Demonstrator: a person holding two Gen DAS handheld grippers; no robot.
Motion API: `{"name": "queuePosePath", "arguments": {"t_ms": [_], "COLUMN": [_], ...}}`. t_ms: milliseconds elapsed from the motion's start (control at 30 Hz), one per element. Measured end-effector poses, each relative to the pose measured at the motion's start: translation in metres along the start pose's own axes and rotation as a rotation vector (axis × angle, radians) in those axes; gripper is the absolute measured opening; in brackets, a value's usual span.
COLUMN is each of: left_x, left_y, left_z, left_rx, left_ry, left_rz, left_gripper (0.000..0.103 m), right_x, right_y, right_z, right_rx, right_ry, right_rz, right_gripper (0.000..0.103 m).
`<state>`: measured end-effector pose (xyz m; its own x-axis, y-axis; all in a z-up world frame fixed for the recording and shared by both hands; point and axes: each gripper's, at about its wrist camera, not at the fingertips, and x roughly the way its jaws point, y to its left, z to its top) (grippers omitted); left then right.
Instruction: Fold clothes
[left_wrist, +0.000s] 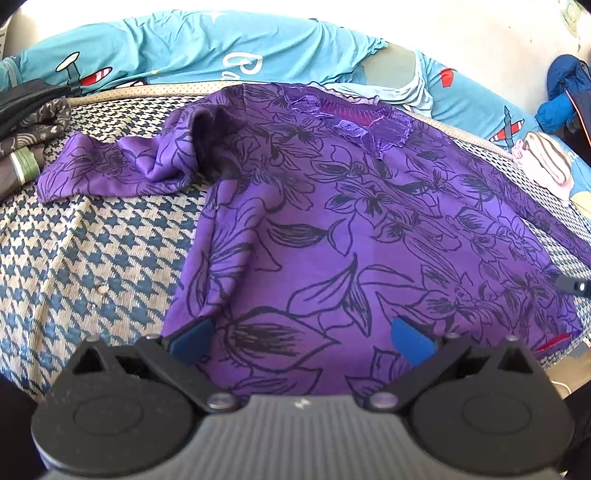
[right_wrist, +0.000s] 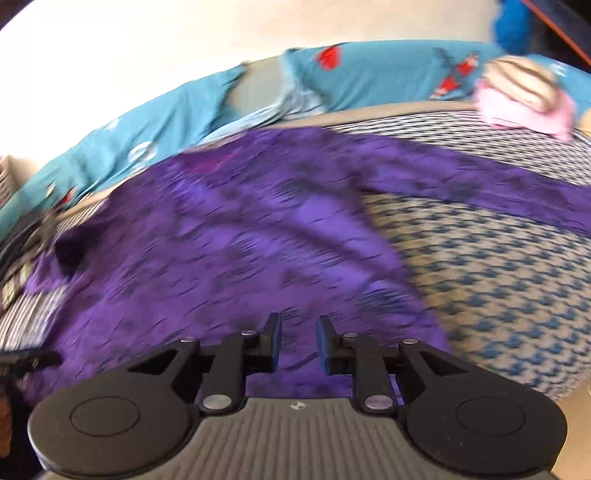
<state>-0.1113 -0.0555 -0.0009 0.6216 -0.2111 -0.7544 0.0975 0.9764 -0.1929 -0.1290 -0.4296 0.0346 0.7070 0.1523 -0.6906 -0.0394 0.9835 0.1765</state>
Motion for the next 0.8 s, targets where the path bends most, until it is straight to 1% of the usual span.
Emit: {"name": "queuePosePath", "arguments": {"t_ms": [200, 333, 433, 500, 600, 667, 733, 767, 800], "left_x": [0.001, 0.006, 0.005, 0.005, 0.004, 0.004, 0.008, 0.012, 0.015], "left_y": [0.001, 0.002, 0.002, 0.003, 0.006, 0.008, 0.008, 0.011, 0.018], "left_z": [0.001, 0.0, 0.0, -0.001, -0.001, -0.001, -0.002, -0.001, -0.001], "left_rx": [-0.006, 0.002, 0.004, 0.008, 0.001, 0.003, 0.016, 0.006, -0.029], "left_ry": [0.001, 0.024, 0.021, 0.024, 0.025, 0.021, 0.027, 0.048, 0.059], "left_rz": [0.011, 0.054, 0.055, 0.06, 0.074, 0.105, 0.2, 0.246, 0.233], "left_gripper": [0.103, 0.103, 0.103, 0.103, 0.103, 0.103, 0.103, 0.103, 0.103], "right_x": [0.007, 0.015, 0.02, 0.023, 0.025, 0.025, 0.026, 0.027, 0.027], "right_y": [0.03, 0.054, 0.073, 0.088, 0.106, 0.119, 0.132, 0.138, 0.144], "right_z": [-0.016, -0.024, -0.031, -0.036, -0.044, -0.049, -0.054, -0.057, -0.06], "right_rx": [-0.11, -0.187, -0.228, -0.261, -0.33, -0.375, -0.421, -0.444, -0.469], "right_ry": [0.044, 0.065, 0.083, 0.096, 0.1, 0.102, 0.105, 0.106, 0.107], "right_rz": [0.115, 0.202, 0.267, 0.301, 0.326, 0.342, 0.358, 0.365, 0.372], "right_gripper": [0.021, 0.022, 0.022, 0.022, 0.022, 0.022, 0.022, 0.022, 0.022]}}
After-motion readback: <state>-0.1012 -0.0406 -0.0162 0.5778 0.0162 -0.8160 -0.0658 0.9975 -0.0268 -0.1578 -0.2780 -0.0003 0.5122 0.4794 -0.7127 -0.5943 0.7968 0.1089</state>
